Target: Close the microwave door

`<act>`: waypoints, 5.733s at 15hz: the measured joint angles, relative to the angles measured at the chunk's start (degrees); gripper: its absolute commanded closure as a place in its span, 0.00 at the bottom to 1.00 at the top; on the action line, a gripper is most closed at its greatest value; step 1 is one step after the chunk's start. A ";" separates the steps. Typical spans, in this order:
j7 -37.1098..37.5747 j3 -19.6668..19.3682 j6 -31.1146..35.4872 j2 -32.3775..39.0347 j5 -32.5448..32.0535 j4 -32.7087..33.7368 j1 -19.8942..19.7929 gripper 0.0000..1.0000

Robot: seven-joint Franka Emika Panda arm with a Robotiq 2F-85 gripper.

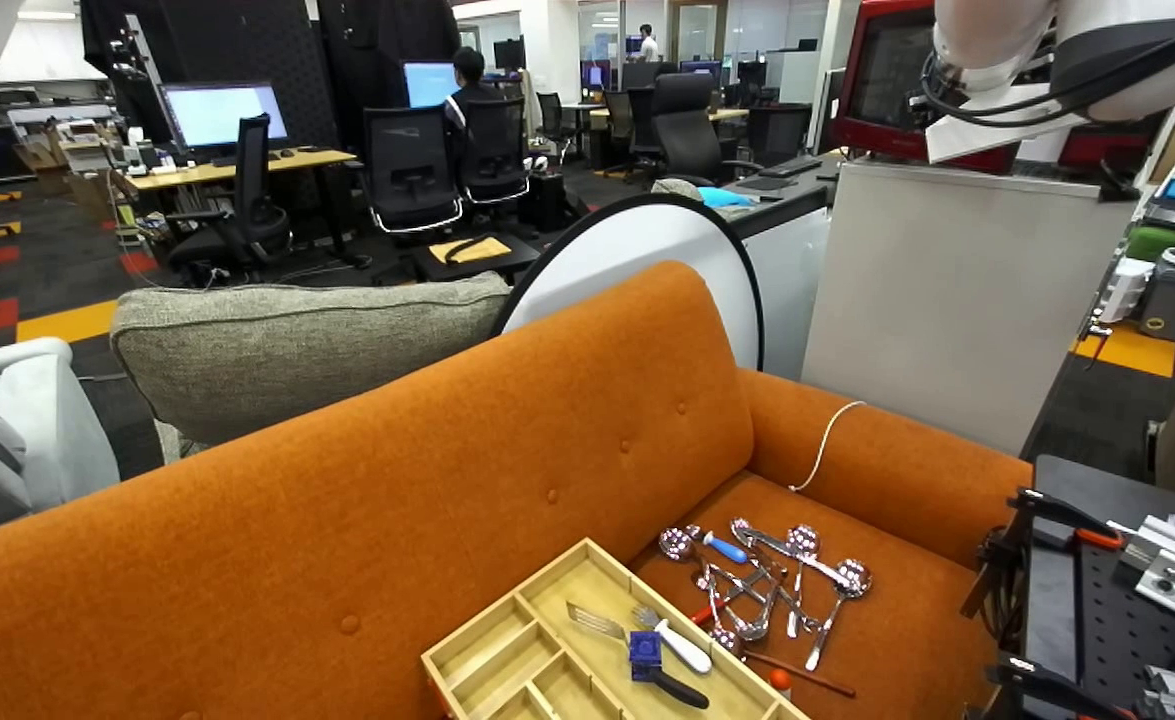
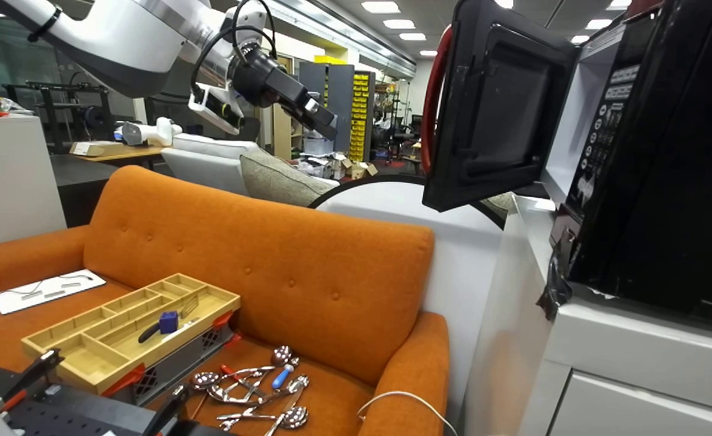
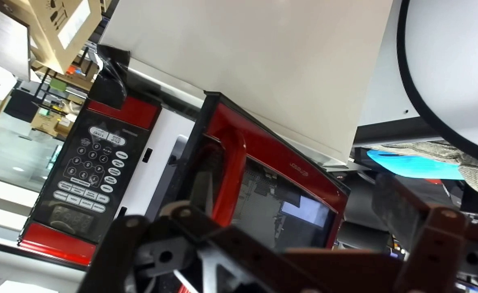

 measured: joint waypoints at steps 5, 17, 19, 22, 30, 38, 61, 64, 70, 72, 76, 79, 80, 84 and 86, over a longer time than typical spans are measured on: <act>9.54 -8.76 -13.60 1.90 -4.47 0.30 12.71 0.00; 31.04 -22.45 -35.02 15.92 -15.05 7.90 30.30 0.00; 31.80 -24.67 -35.07 18.37 -16.17 9.95 30.59 0.00; 32.00 -26.84 -35.27 20.94 -16.29 12.45 30.84 0.00; 32.00 -28.39 -38.54 23.08 -16.28 17.36 32.06 0.00; 31.57 -33.39 -39.01 31.00 -16.03 22.74 31.73 0.00; 31.37 -35.60 -39.15 38.93 -12.03 32.86 30.70 0.62; 31.39 -35.60 -39.15 39.77 -10.85 34.40 30.51 0.84; 33.16 -35.69 -39.03 40.11 -9.95 35.42 30.30 0.92; 33.32 -35.84 -38.86 40.04 -9.77 35.48 30.00 0.92; 33.58 -36.94 -38.01 39.99 -9.80 35.50 28.92 0.92; 33.60 -38.63 -36.12 39.91 -9.99 35.56 27.51 0.92; 33.60 -39.15 -35.53 39.88 -10.00 35.60 27.01 0.92; 33.59 -40.62 -34.42 39.79 -9.93 35.64 25.61 0.92; 33.59 -41.14 -34.36 39.78 -9.85 35.65 25.15 0.92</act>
